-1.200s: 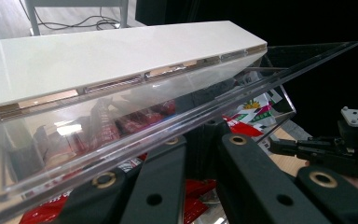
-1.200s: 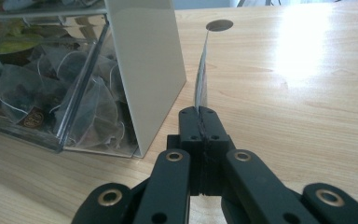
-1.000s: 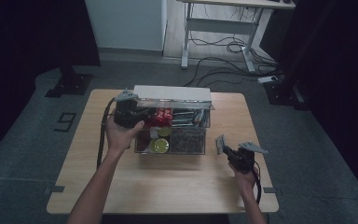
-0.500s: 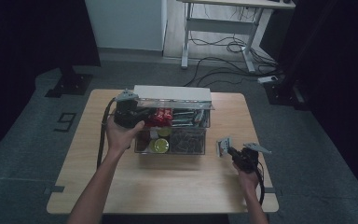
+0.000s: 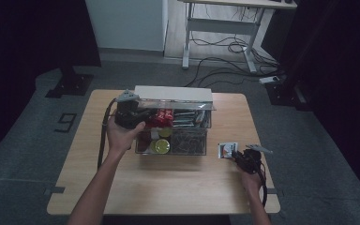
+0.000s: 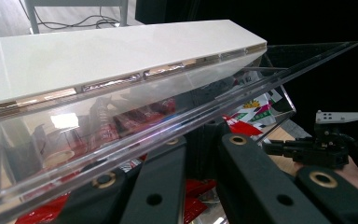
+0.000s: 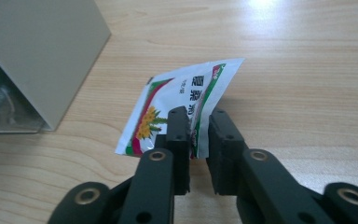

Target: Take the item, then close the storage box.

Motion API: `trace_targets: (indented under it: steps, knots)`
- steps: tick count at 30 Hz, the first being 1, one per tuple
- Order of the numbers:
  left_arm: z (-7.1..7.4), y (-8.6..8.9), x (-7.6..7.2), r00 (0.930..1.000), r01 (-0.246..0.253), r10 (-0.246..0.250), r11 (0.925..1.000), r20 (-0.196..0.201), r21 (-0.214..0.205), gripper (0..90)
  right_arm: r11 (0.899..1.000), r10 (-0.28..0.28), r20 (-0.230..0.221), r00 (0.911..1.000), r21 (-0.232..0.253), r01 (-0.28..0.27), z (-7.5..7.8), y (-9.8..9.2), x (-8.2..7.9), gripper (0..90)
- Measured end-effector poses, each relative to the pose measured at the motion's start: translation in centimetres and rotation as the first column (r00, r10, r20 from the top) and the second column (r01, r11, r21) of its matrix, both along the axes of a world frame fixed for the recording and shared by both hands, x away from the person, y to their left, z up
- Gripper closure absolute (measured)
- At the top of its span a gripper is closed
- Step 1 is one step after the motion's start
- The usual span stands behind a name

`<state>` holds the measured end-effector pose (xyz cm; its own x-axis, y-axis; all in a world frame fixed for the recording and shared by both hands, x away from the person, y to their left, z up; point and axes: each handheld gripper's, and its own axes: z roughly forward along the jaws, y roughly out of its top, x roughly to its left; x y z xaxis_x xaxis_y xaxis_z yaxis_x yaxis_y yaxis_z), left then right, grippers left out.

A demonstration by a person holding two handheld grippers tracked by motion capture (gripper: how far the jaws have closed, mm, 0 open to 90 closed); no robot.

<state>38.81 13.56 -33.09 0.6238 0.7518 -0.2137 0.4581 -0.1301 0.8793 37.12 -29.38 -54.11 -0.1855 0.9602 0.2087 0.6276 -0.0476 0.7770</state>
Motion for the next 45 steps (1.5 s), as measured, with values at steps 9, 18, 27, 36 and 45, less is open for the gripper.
trace_targets:
  steps: [9, 18, 27, 36, 45]
  knots:
    - [0.0, 0.0, 0.0, 1.0000, 0.002, -0.002, 1.0000, -0.001, -0.001, 90.0, 0.998, -0.045, -0.034, 0.9984, -0.044, 0.044, -0.4, 0.0, 0.2, 61.4]
    - [0.0, 0.0, -0.1, 1.0000, 0.001, -0.001, 1.0000, 0.001, 0.000, 90.0, 0.996, -0.072, 0.005, 0.9974, -0.059, 0.072, 0.2, 0.0, -0.1, 49.3]
    - [-0.2, -0.1, -0.3, 1.0000, 0.004, -0.004, 1.0000, -0.001, -0.002, 90.0, 0.999, -0.035, 0.050, 0.9981, -0.022, 0.036, 1.0, 0.5, -0.6, 47.4]
    - [-0.3, -0.2, -1.0, 0.9999, 0.015, -0.016, 0.9999, 0.002, 0.004, 90.0, 1.000, -0.002, 0.078, 0.9970, -0.011, 0.003, 1.5, 0.6, -1.2, 48.1]
    - [-0.9, 0.0, -1.4, 0.9998, 0.021, -0.021, 0.9998, -0.004, 0.003, 90.0, 1.000, 0.003, 0.080, 0.9968, -0.007, -0.002, 1.4, 0.6, -1.4, 49.1]
